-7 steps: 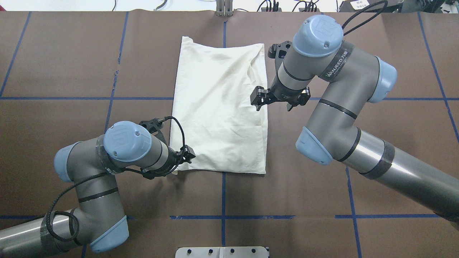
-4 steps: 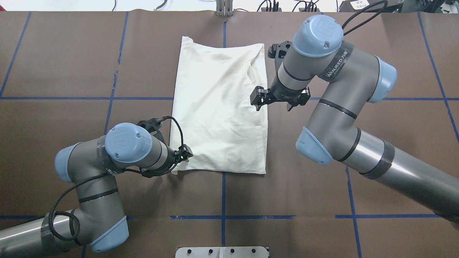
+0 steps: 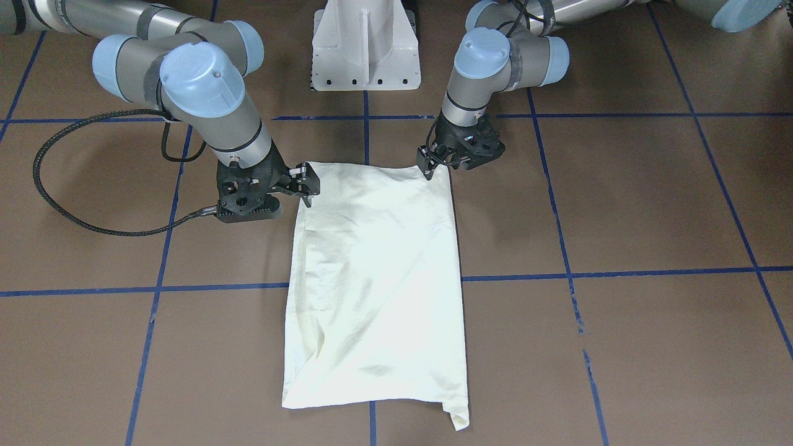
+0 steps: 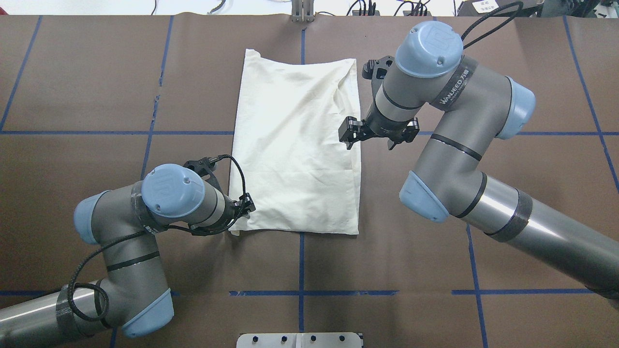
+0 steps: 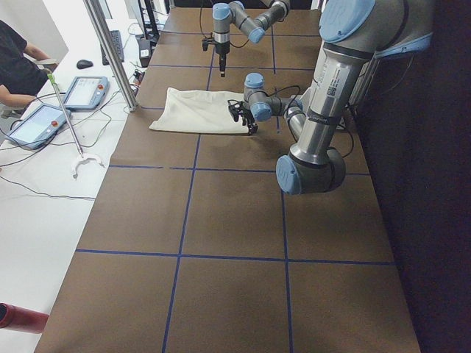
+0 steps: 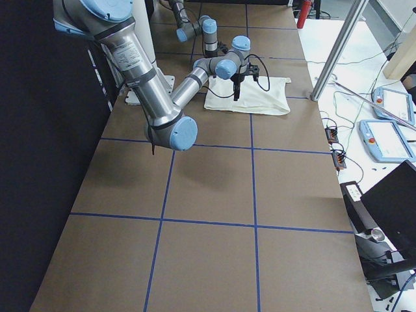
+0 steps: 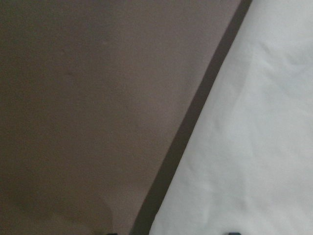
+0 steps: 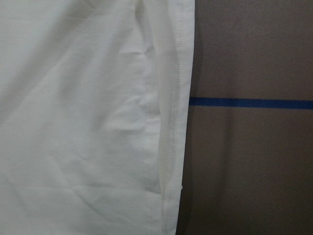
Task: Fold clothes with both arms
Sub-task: 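Move both grippers to the shirt's edge nearest the robot and grasp it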
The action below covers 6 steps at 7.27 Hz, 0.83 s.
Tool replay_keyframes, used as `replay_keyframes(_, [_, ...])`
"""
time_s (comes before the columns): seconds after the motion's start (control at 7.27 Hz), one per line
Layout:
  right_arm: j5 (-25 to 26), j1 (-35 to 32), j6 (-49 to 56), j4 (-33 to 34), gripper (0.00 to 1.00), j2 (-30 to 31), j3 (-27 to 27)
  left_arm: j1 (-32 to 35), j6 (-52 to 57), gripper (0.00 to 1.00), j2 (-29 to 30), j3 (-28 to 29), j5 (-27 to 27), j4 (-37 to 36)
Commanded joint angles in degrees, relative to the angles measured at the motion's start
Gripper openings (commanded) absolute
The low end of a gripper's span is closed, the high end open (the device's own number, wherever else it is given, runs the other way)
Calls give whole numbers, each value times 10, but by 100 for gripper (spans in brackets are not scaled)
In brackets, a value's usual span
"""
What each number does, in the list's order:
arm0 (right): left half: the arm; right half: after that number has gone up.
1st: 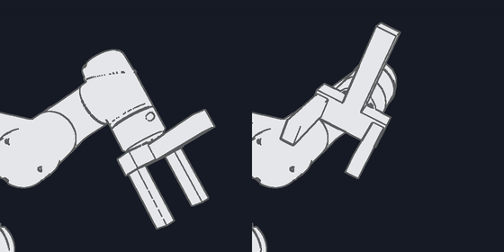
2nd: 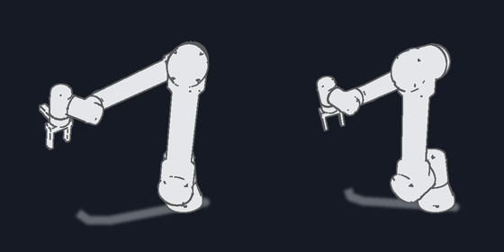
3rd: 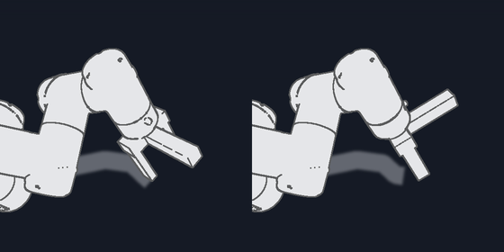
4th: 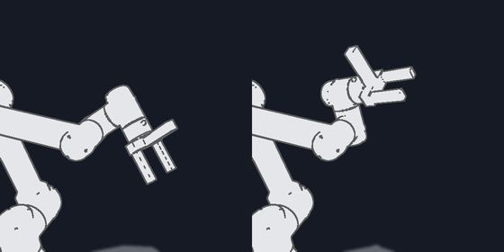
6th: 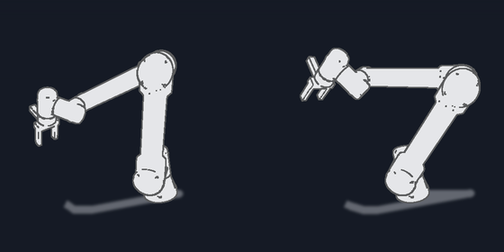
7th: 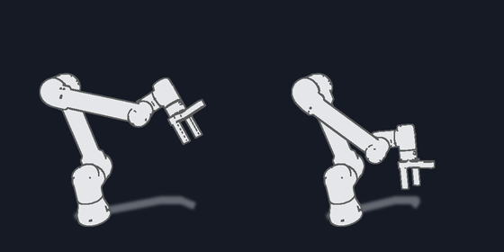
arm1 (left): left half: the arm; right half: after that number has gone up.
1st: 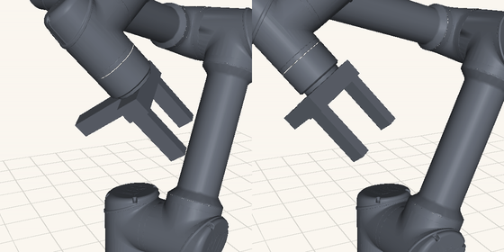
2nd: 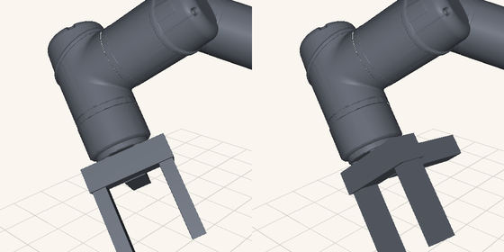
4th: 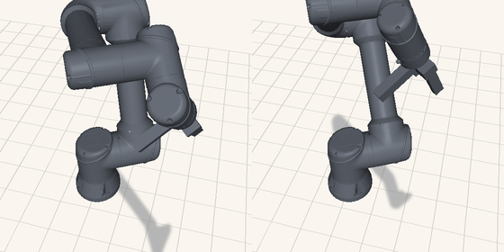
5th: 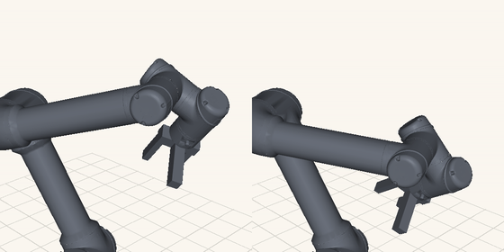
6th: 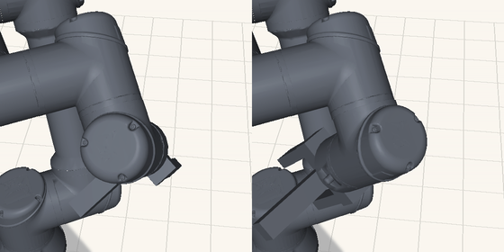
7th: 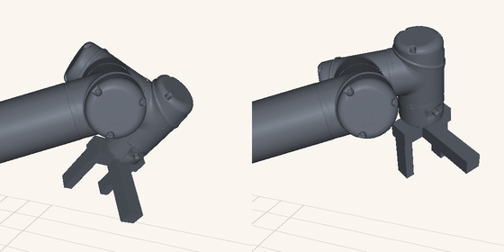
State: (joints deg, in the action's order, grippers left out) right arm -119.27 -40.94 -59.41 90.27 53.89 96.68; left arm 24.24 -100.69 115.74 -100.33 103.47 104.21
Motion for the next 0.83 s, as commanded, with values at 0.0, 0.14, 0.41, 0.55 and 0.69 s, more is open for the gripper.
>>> replay_keyframes(0.0, [1,0,1,0,100,2,0,-2,1,39,3,0,1,0])
replay_keyframes(0.14, [1,0,0,0,100,2,0,-3,2,26,3,0,0,1])
replay_keyframes(0.41, [1,0,0,0,100,2,0,-3,7,0,2,0,0,1])
replay_keyframes(0.55, [1,1,0,-1,100,2,0,-3,8,0,1,-5,0,0])
replay_keyframes(0.69, [1,1,0,-2,100,2,2,-3,8,0,-1,-14,1,0])
